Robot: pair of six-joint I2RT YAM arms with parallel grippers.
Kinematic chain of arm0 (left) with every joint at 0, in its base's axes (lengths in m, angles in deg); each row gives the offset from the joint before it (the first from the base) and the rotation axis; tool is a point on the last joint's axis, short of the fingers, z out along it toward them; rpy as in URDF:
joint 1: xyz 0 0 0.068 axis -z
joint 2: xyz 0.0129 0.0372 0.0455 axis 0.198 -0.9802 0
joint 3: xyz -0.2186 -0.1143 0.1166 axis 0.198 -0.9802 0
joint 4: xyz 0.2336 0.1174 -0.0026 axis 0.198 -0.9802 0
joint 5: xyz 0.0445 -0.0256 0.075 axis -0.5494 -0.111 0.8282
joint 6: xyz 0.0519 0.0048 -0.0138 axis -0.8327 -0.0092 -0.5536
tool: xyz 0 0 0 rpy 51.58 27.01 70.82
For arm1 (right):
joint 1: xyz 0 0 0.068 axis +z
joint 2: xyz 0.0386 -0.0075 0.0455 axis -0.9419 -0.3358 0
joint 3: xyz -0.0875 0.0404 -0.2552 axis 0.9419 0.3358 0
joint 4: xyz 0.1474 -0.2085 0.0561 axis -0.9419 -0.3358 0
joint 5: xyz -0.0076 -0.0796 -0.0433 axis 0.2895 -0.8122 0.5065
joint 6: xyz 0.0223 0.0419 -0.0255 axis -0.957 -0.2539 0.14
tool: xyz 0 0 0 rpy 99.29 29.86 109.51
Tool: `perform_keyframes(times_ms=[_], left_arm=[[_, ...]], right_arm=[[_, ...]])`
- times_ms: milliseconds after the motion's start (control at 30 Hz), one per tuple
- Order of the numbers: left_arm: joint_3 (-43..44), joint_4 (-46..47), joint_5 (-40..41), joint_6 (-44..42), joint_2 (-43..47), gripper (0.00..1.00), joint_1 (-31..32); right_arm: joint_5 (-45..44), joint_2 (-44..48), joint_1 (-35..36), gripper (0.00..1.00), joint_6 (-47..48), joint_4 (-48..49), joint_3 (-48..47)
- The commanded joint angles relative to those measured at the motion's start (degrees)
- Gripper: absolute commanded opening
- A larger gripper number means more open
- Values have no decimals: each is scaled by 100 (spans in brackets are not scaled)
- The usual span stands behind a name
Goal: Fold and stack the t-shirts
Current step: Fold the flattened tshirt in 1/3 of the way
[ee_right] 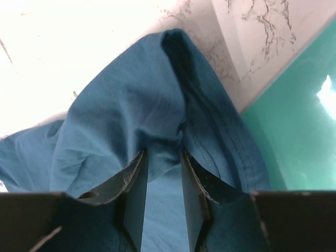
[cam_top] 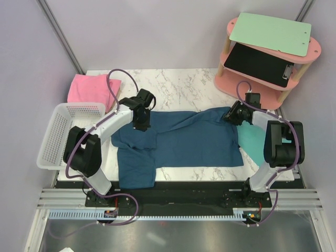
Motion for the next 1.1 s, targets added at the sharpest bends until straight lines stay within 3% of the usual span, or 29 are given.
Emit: perform_keyframes(times_ms=[0, 167, 233, 267, 367, 633, 767, 1067], left_arm=[[112, 1, 32, -106, -100, 2, -19], [68, -8, 119, -114, -135, 2, -19], [60, 1, 181, -79, -161, 2, -28], [51, -17, 251, -70, -222, 2, -37], [33, -69, 409, 44, -398, 2, -90], [16, -61, 603, 246, -1215, 2, -160], [7, -61, 709, 307, -1357, 2, -151], [-20, -70, 797, 273, -1147, 2, -169]], right_arm=[[114, -349, -14, 39, -138, 464, 114], [210, -622, -14, 35, -190, 754, 194], [315, -605, -14, 28, -208, 842, 220], [342, -579, -14, 20, -208, 834, 229], [369, -289, -14, 11, -182, 738, 220], [-184, 344, -14, 10, 458, -835, -605], [-694, 143, -14, 10, 828, -1722, -1080], [-2004, -578, -6, 4, 1084, -2505, -1502]])
